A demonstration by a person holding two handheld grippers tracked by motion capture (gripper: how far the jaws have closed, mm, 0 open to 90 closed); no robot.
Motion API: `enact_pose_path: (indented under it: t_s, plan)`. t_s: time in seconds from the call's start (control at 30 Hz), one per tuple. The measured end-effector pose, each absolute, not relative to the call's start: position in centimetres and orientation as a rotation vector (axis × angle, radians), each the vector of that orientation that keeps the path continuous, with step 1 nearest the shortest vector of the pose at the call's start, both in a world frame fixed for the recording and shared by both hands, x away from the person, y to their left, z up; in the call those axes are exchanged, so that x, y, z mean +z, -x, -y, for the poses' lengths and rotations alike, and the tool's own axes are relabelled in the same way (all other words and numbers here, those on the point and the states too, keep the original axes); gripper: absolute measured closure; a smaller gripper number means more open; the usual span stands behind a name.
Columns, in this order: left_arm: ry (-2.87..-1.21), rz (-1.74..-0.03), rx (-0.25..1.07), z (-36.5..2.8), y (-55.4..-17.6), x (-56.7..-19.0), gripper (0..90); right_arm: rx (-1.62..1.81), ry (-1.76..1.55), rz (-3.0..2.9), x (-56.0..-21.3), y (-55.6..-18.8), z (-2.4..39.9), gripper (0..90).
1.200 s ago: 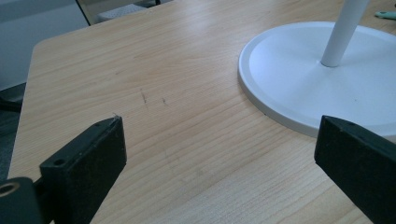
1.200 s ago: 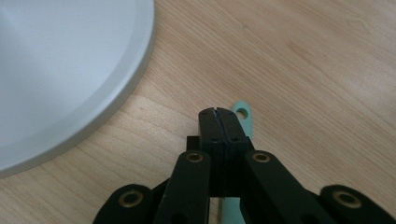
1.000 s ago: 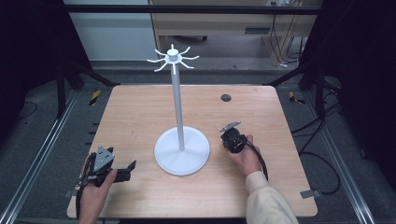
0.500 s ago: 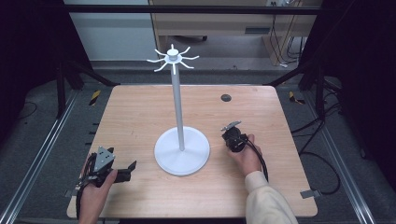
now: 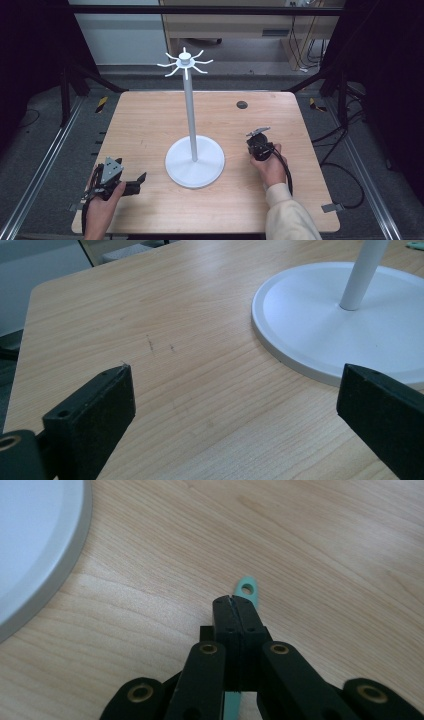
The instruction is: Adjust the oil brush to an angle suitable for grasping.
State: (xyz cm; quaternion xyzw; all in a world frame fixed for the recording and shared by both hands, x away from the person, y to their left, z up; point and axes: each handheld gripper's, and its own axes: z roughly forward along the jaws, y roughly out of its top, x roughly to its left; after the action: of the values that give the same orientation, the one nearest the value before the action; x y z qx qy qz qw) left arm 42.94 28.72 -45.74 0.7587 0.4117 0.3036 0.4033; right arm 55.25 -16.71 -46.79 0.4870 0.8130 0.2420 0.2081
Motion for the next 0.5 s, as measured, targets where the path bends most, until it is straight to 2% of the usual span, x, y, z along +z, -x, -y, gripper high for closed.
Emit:
enact_pose_path:
  t_s: [0.5]
  plan:
    - [-1.969,-1.01,0.772,-27.8,-42.8,-46.2,1.8,0.658,-1.397,-2.299,-44.2,-51.2,18.7,89.4]
